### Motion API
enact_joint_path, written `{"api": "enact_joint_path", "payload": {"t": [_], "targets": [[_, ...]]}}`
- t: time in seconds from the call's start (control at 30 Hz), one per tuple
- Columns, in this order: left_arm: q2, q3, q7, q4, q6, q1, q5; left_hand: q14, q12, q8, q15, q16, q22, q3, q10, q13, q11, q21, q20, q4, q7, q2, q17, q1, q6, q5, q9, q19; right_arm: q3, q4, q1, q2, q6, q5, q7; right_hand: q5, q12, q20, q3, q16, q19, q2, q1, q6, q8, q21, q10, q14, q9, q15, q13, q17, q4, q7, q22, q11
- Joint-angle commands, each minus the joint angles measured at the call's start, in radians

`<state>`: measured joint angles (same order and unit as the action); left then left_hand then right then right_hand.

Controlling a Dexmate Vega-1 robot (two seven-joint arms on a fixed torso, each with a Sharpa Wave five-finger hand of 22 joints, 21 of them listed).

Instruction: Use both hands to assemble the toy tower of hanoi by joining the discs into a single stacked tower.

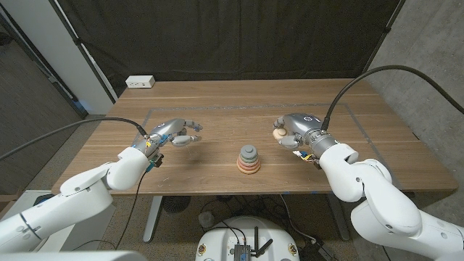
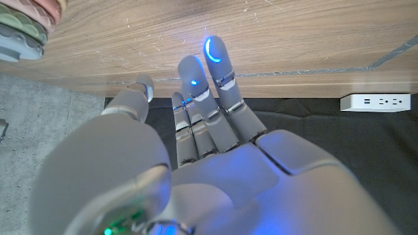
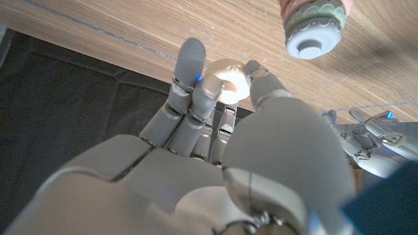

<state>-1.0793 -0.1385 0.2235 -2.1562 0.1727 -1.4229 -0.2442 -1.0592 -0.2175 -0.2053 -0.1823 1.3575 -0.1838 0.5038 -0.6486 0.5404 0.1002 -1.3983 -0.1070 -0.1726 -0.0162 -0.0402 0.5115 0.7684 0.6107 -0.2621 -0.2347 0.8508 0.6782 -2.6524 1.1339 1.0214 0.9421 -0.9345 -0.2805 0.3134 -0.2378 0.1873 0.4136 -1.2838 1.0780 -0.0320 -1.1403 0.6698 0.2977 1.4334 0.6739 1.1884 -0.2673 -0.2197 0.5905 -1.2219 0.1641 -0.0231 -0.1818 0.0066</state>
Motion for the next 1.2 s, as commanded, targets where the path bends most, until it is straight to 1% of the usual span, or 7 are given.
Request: {"api": "enact_joint_path", "payload": {"t": [0.03, 0.3, 0.43, 0.73, 0.9, 1.03, 1.2], "targets": [[0.013, 0.003, 0.001, -0.009, 0.006, -0.003, -0.005, 0.003, 0.001, 0.000, -0.037, 0.005, -0.005, 0.007, -0.004, 0.003, -0.004, -0.007, -0.100, 0.001, 0.001, 0.003, 0.001, 0.013, 0.009, 0.004, -0.005, 0.001, -0.076, 0.015, 0.009, -0.029, -0.186, 0.059, -0.024, 0.008, 0.003, 0.036, 0.005, -0.006, 0.007, 0.001, -0.013, 0.013, 0.001, -0.001, 0.116, 0.009, -0.002, -0.001, 0.034, -0.004, 0.000, -0.001, 0.001, -0.102], [0.016, 0.017, 0.011, -0.019, 0.009, -0.027, -0.011, 0.002, 0.002, 0.000, -0.037, 0.008, -0.005, 0.009, -0.002, 0.003, 0.001, -0.009, -0.101, -0.002, 0.003, 0.005, 0.000, 0.018, 0.009, 0.003, -0.005, 0.003, -0.100, 0.022, 0.006, -0.053, -0.266, 0.096, -0.025, 0.009, 0.004, 0.036, 0.006, -0.009, 0.008, 0.002, -0.014, 0.015, 0.001, -0.003, 0.118, 0.009, -0.002, -0.001, 0.036, -0.004, 0.000, 0.000, 0.002, -0.103], [0.013, 0.024, 0.017, -0.029, 0.027, -0.040, -0.033, 0.002, 0.003, 0.000, -0.037, 0.007, -0.005, 0.010, -0.002, 0.002, 0.000, -0.010, -0.101, -0.002, 0.002, 0.006, -0.001, 0.019, 0.009, 0.003, -0.005, 0.002, -0.090, 0.033, -0.008, -0.070, -0.310, 0.104, -0.035, 0.010, 0.005, 0.036, 0.007, -0.011, 0.009, 0.002, -0.015, 0.015, 0.000, -0.004, 0.119, 0.008, -0.003, -0.001, 0.038, -0.003, 0.001, -0.002, 0.002, -0.106], [0.009, 0.039, 0.031, -0.056, 0.070, -0.069, -0.089, 0.001, 0.006, 0.004, -0.037, 0.011, -0.005, 0.011, 0.005, 0.002, 0.001, -0.012, -0.100, -0.001, 0.006, 0.009, -0.001, 0.019, -0.001, 0.003, -0.005, 0.001, -0.081, 0.048, -0.029, -0.100, -0.361, 0.092, -0.068, 0.011, 0.006, 0.037, 0.008, -0.015, 0.010, 0.003, -0.019, 0.015, -0.001, -0.006, 0.124, 0.008, -0.003, -0.001, 0.038, -0.004, 0.002, -0.002, 0.001, -0.105], [0.009, 0.036, 0.035, -0.059, 0.089, -0.074, -0.120, 0.001, 0.007, 0.004, -0.037, 0.011, -0.005, 0.011, 0.007, 0.002, 0.002, -0.013, -0.100, 0.000, 0.007, 0.010, -0.001, 0.019, -0.001, 0.003, -0.005, 0.001, -0.077, 0.058, -0.040, -0.118, -0.378, 0.086, -0.091, 0.012, 0.006, 0.036, 0.009, -0.017, 0.011, 0.003, -0.021, 0.015, -0.002, -0.007, 0.125, 0.007, -0.003, -0.001, 0.039, -0.003, 0.003, -0.001, 0.001, -0.106], [0.007, 0.014, 0.045, -0.065, 0.134, -0.068, -0.178, 0.000, 0.007, 0.004, -0.037, 0.012, -0.005, 0.011, 0.008, 0.002, 0.003, -0.014, -0.100, 0.000, 0.007, 0.011, -0.002, 0.019, -0.003, 0.003, -0.005, 0.002, -0.068, 0.071, -0.052, -0.137, -0.391, 0.081, -0.104, 0.013, 0.007, 0.036, 0.009, -0.018, 0.011, 0.003, -0.022, 0.017, -0.001, -0.008, 0.126, 0.007, -0.003, -0.001, 0.040, -0.004, 0.003, -0.001, 0.001, -0.108], [0.010, 0.000, 0.052, -0.056, 0.136, -0.061, -0.196, 0.001, 0.009, 0.005, -0.037, 0.012, -0.004, 0.011, 0.013, 0.001, 0.005, -0.015, -0.100, 0.000, 0.007, 0.014, -0.003, 0.019, -0.006, 0.003, -0.005, 0.002, -0.050, 0.090, -0.071, -0.161, -0.405, 0.071, -0.128, 0.013, 0.008, 0.036, 0.010, -0.019, 0.012, 0.003, -0.023, 0.017, -0.002, -0.008, 0.126, 0.006, -0.003, -0.001, 0.041, -0.003, 0.003, -0.003, 0.001, -0.108]]}}
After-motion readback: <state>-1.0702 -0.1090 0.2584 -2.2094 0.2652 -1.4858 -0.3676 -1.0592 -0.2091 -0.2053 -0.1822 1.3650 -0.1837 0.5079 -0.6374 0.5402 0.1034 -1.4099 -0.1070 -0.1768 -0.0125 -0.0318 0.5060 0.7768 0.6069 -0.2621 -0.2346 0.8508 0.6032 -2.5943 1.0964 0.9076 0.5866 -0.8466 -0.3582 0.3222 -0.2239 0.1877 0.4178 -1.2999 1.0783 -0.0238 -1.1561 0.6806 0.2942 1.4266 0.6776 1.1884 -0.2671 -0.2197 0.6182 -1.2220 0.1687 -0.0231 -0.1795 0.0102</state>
